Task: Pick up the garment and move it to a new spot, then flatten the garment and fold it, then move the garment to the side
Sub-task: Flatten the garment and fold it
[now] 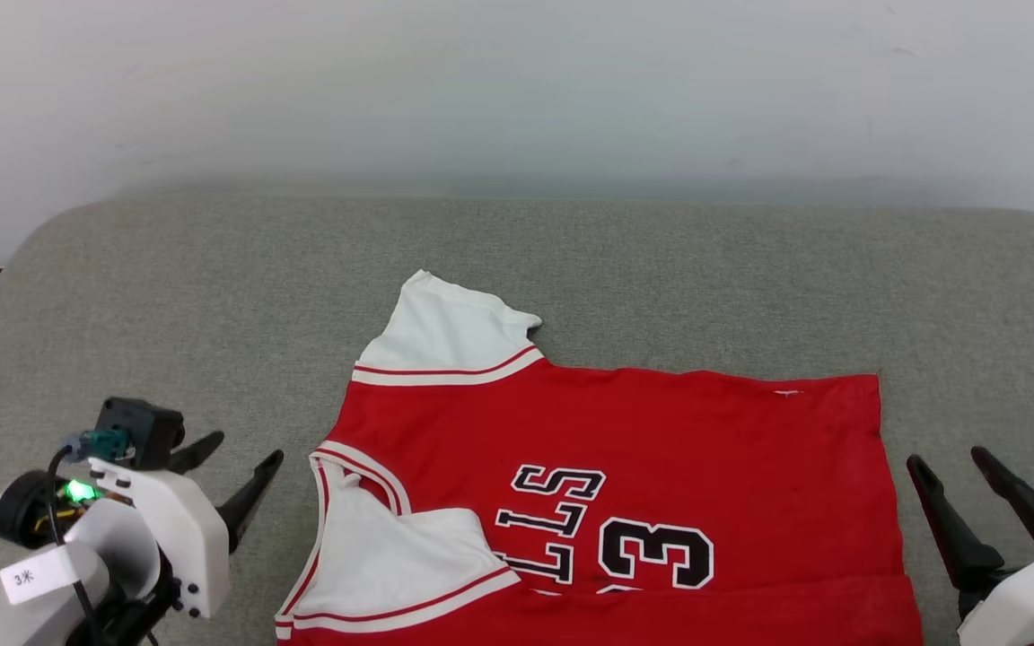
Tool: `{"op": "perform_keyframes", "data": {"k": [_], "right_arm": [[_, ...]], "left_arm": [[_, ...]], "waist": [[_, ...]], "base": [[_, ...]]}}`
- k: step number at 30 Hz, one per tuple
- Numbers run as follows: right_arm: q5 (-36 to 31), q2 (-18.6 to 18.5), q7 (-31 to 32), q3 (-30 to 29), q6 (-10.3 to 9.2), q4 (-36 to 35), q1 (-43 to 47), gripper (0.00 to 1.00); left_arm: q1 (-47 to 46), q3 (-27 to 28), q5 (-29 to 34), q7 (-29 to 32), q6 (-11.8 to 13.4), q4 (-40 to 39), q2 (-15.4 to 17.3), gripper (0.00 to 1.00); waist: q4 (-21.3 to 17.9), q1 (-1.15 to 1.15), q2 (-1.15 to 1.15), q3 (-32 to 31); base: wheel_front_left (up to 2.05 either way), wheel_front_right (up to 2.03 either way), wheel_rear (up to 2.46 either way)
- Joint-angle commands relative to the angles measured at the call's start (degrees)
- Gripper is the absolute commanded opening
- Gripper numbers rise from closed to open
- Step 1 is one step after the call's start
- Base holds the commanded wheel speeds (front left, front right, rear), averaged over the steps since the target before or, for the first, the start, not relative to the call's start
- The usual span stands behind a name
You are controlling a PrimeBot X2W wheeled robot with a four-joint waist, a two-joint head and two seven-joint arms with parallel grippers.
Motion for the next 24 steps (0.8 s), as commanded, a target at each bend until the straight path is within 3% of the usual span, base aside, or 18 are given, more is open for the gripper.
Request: {"op": "perform_keyframes", "data": {"k": [1, 5, 11, 14, 15, 17, 24], "right_arm": [[-2.58, 2.23, -2.57, -1.59, -0.05, -1.35, -0.08, 1.00], [-7.20, 6.53, -6.39, -3.20, -0.05, -4.26, 0.84, 1.00], [-10.38, 9.89, -7.03, -1.98, -0.05, -7.79, 0.68, 1.00], [-10.90, 10.49, -6.97, -1.29, -0.05, -8.99, -0.65, 1.00], [-11.23, 10.75, -7.15, -1.01, -0.05, -9.76, -1.95, 1.00], [-11.32, 10.91, -7.33, -0.68, -0.05, -10.13, -2.94, 1.00], [-11.48, 10.83, -8.15, -0.15, -0.05, -10.63, -5.82, 1.00]], "left_arm": [[-1.86, 0.67, 1.32, -1.27, 0.72, -0.06, -0.23, 1.00], [-6.29, 2.18, 2.87, -2.44, 0.63, 0.28, -1.25, 1.00], [-15.57, 3.15, 2.96, 2.76, -3.19, 3.20, -2.61, 1.00], [-20.96, 3.00, 1.66, 8.77, -5.93, 5.74, -3.61, 1.00], [-26.69, 2.82, -0.38, 17.04, -7.55, 8.27, -4.23, 1.00], [-30.22, 2.29, -1.74, 23.31, -8.37, 9.81, -4.58, 1.00], [-41.38, 2.16, -4.02, 37.44, -8.05, 13.93, -6.52, 1.00]], "waist": [[-0.54, 0.00, 0.00, 0.10], [-1.62, 0.00, 0.00, 0.98], [-4.38, 0.00, 0.00, 4.18], [-5.97, 0.00, 0.00, 6.73], [-7.42, 0.00, 0.00, 9.44], [-8.35, 0.00, 0.00, 11.27], [-10.71, 0.00, 0.00, 17.86]], "base": [[0.00, 0.00, 0.00], [0.00, 0.00, 0.00], [0.00, 0.00, 0.00], [0.00, 0.00, 0.00], [0.00, 0.00, 0.00], [0.00, 0.00, 0.00], [0.00, 0.00, 0.00]]}}
